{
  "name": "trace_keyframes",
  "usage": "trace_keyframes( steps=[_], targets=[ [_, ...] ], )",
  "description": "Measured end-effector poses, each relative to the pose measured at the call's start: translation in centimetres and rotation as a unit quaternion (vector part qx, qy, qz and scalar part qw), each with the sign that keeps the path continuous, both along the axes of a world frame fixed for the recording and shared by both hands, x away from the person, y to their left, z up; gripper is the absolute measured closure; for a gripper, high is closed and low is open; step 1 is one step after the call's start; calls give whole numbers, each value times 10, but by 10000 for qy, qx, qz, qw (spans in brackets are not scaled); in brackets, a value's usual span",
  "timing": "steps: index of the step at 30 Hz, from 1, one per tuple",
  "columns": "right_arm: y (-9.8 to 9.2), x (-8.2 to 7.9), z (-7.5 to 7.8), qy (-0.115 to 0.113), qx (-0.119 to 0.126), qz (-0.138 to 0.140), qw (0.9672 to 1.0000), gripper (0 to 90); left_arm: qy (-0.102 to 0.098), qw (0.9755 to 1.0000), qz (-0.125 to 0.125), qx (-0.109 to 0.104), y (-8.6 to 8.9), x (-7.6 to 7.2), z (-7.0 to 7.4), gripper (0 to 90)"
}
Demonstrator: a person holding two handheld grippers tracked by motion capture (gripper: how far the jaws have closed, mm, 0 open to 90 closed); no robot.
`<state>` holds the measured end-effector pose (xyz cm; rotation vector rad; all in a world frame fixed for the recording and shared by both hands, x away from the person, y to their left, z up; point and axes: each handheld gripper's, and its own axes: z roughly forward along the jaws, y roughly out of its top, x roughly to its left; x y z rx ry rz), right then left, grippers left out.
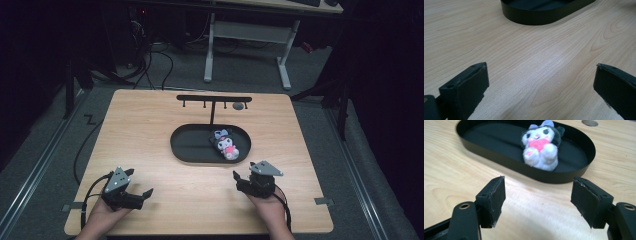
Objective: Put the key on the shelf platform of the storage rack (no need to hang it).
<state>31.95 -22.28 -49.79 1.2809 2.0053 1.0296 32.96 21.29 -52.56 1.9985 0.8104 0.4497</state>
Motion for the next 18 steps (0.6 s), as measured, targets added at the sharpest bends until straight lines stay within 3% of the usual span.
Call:
trace_keyframes(
  steps=[3, 5, 7, 18],
  targets=[
    [-5, -19, -9, -197, 203, 34, 9996, 278, -37, 10000, -23, -51, -1, -1, 1, 10],
    [-7, -25, -10, -63, 258, 66, 9996, 275, -65, 9999, -35, -76, -1, -1, 3, 12],
    [-7, -31, -12, -88, 269, 42, 9996, 275, -95, 9999, -44, -80, -2, -1, 4, 17],
    [-9, -30, -15, -35, 279, 9, 9996, 275, -138, 9999, -27, -97, -1, 0, 5, 17]
  ],
)
